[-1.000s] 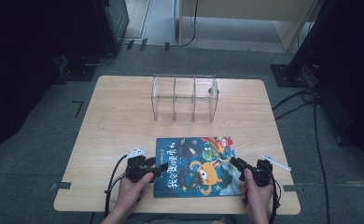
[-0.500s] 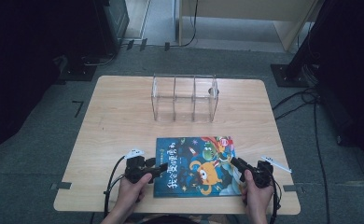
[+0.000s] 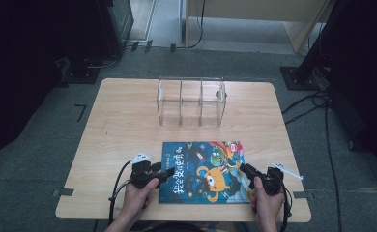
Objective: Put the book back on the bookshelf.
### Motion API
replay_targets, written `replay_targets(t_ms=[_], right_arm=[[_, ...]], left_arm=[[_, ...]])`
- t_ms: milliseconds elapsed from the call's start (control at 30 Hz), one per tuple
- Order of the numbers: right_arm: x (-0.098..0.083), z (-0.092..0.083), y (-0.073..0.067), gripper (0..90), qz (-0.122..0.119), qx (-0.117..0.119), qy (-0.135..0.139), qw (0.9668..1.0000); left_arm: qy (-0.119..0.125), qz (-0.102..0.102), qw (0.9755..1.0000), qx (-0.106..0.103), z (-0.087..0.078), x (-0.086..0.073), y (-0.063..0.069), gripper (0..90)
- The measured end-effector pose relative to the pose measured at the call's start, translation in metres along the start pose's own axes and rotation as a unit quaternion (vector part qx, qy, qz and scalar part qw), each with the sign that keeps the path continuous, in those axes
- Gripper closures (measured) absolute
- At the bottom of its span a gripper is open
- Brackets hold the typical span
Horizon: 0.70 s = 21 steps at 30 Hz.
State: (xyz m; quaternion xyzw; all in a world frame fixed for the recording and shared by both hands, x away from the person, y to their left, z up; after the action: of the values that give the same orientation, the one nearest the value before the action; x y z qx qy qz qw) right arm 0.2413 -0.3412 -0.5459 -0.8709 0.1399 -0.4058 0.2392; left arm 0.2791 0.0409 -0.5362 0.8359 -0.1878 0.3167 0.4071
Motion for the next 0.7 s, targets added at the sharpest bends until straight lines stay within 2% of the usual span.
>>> replay_targets(t_ms=[33, 67, 133, 333, 700], right_arm=[[0.0006, -0.0023, 0.0015, 64.3, 0.012, 0.014, 0.004, 0.9998], [0.0007, -0.0031, 0.0023, 64.3, 0.014, 0.02, 0.006, 0.9997], [0.0009, -0.0039, 0.0023, 64.2, 0.013, 0.024, 0.009, 0.9996], [0.0004, -0.0072, 0.0013, 64.1, 0.007, 0.038, 0.017, 0.9991], [-0.0002, -0.0088, -0.0005, 64.0, -0.003, 0.034, 0.034, 0.9988]], left_arm=[[0.004, -0.002, 1.0, -0.002, -0.0012, 0.0005, -0.0007, 32.5], [0.014, -0.013, 0.9998, -0.011, -0.0032, 0.0015, -0.0024, 33.7], [0.017, -0.016, 0.9996, -0.015, -0.0041, 0.0017, -0.0032, 34.5], [0.036, -0.013, 0.999, -0.025, -0.0082, 0.0035, -0.0048, 36.1], [0.045, 0.003, 0.9986, -0.026, -0.0087, 0.0033, -0.0031, 36.3]])
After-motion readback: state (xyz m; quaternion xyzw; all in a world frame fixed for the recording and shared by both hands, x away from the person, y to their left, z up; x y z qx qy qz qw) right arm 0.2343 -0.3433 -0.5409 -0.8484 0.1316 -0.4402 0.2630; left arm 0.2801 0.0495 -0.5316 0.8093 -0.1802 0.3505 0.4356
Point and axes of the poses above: each handheld gripper's, and its own axes: z roughly forward along the jaws, x roughly out of its top, y roughly to its right, the point moved 3 cm from there along z, roughly forward along the jaws, and after that the axes turned 11 degrees about -x, right-handed, at the moved point
